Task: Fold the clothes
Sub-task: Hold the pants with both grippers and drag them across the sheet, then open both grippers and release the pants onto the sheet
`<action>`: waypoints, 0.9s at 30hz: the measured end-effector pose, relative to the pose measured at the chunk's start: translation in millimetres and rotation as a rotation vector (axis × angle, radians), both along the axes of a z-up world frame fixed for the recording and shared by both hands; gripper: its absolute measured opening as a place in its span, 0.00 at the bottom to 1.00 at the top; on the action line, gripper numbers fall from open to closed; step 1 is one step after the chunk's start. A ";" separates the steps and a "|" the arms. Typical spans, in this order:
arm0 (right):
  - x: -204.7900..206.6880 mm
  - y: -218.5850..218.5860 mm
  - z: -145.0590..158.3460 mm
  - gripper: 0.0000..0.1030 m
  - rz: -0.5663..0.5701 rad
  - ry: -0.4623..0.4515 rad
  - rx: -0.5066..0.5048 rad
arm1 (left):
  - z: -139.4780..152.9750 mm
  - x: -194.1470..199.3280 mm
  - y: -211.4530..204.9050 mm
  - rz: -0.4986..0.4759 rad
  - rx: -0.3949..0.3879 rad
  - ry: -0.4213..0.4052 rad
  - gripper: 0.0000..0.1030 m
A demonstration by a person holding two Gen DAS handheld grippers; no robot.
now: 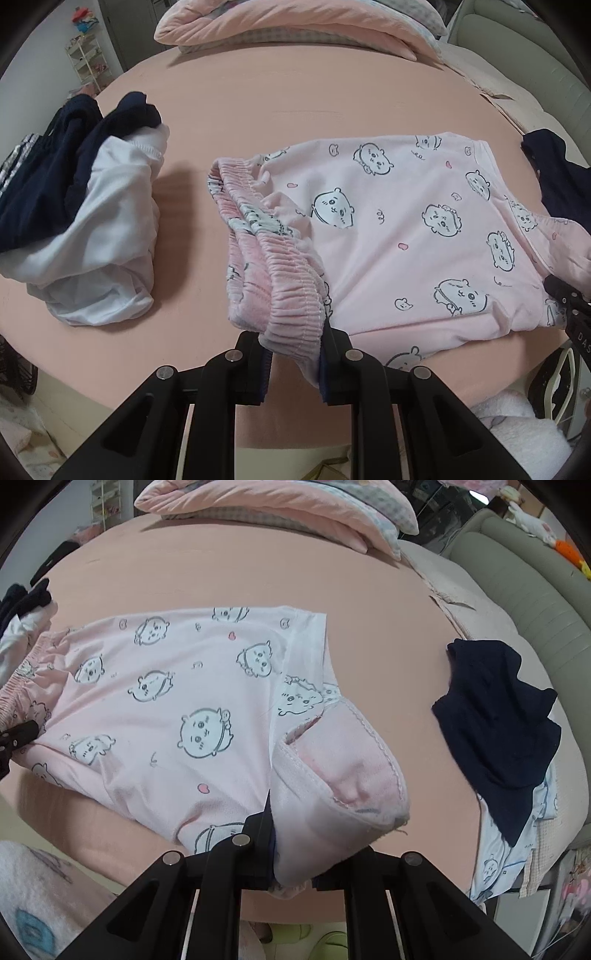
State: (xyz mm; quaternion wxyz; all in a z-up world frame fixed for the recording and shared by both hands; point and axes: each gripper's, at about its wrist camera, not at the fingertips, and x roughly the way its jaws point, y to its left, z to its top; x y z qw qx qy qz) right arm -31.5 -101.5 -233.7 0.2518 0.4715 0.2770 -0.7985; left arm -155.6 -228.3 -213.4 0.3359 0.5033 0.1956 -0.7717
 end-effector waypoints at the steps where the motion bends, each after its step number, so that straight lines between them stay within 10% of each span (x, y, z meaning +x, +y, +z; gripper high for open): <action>1: 0.7 0.3 -0.8 0.10 -0.001 -0.001 0.000 | -0.6 -0.9 -0.6 -0.004 -0.003 0.001 0.17; 17: 10.6 1.7 -18.1 0.22 -0.014 -0.027 0.007 | -19.1 -8.8 10.4 0.002 0.013 -0.013 0.21; 20: 12.9 2.9 -17.9 0.56 -0.004 -0.040 -0.005 | -19.3 -8.8 10.5 0.020 0.021 -0.029 0.44; 22: 14.6 5.2 -15.5 0.59 -0.004 -0.042 -0.019 | -15.8 -6.0 12.0 0.026 0.014 -0.015 0.69; 27: 20.4 15.7 -2.2 0.60 -0.025 -0.026 -0.066 | -1.7 6.0 21.5 0.018 -0.008 0.004 0.72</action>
